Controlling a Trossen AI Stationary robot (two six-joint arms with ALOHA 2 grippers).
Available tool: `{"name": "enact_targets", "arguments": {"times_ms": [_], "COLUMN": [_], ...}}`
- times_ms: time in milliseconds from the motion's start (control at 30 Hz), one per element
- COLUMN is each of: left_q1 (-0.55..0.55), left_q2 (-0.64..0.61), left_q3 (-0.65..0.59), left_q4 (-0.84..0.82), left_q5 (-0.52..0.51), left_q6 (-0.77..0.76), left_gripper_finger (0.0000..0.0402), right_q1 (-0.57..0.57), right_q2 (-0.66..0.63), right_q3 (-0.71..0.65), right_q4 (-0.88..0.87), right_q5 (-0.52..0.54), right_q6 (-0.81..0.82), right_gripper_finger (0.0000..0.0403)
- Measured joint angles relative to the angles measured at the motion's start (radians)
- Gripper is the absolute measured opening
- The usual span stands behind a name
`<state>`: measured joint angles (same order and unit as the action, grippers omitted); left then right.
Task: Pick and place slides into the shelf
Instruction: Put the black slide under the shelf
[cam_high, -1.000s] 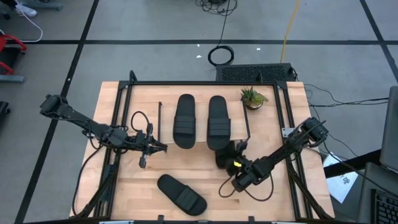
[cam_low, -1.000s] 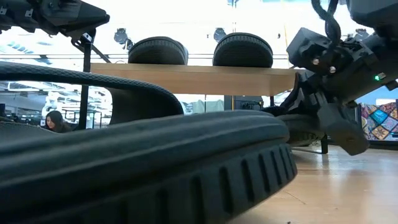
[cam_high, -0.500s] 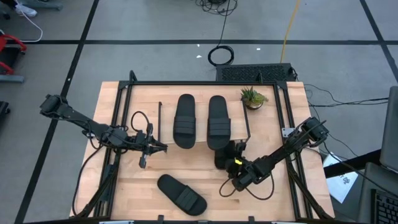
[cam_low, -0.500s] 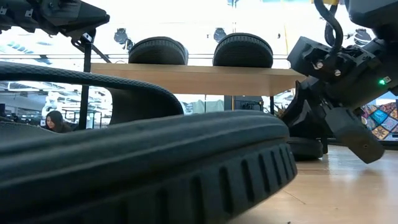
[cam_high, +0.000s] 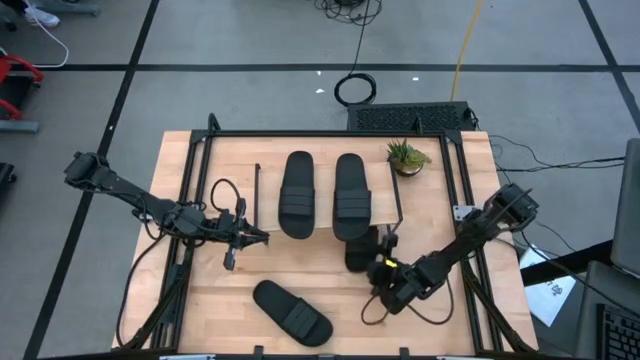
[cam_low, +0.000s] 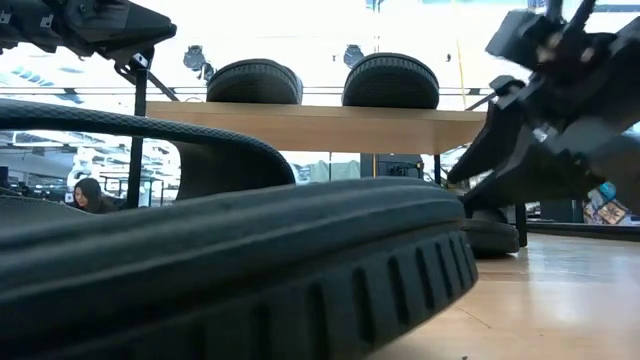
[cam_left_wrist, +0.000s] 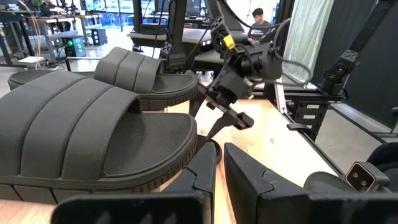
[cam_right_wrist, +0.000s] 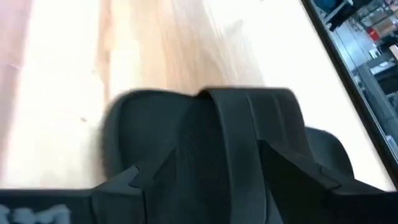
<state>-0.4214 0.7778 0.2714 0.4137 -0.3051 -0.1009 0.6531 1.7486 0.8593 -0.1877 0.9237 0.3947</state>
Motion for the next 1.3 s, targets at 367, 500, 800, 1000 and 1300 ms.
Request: {"name": "enact_targets", "arguments": {"times_ms": [367,500,800,1000,1300], "left_q1": [0.0,0.0,0.0,0.0,0.0], "left_q2": [0.0,0.0,0.0,0.0,0.0], "left_q3": [0.0,0.0,0.0,0.0,0.0], "left_q4": [-0.002,-0.002,-0.002,-0.007,-0.007], "left_q5": [0.0,0.0,0.0,0.0,0.0], "left_q6": [0.0,0.0,-0.005,-0.005,-0.005], "left_gripper_finger": [0.0033,0.0033,0.0033,0.0033,0.0033], "right_q1": [0.085,0.089,0.088,0.088,0.072], "right_q2": [-0.036,-0.022,0.025,0.068,0.092], "right_q3": [0.0,0.0,0.0,0.0,0.0], "right_q4": [0.251,0.277,0.289,0.298,0.303], "right_q5": [0.1,0.049,-0.053,-0.12,-0.166], "right_q6": [-0.188,-0.202,-0.166,-0.121,-0.105], "right_gripper_finger": [0.0151,0.0045,0.0002,0.0001,0.0]}}
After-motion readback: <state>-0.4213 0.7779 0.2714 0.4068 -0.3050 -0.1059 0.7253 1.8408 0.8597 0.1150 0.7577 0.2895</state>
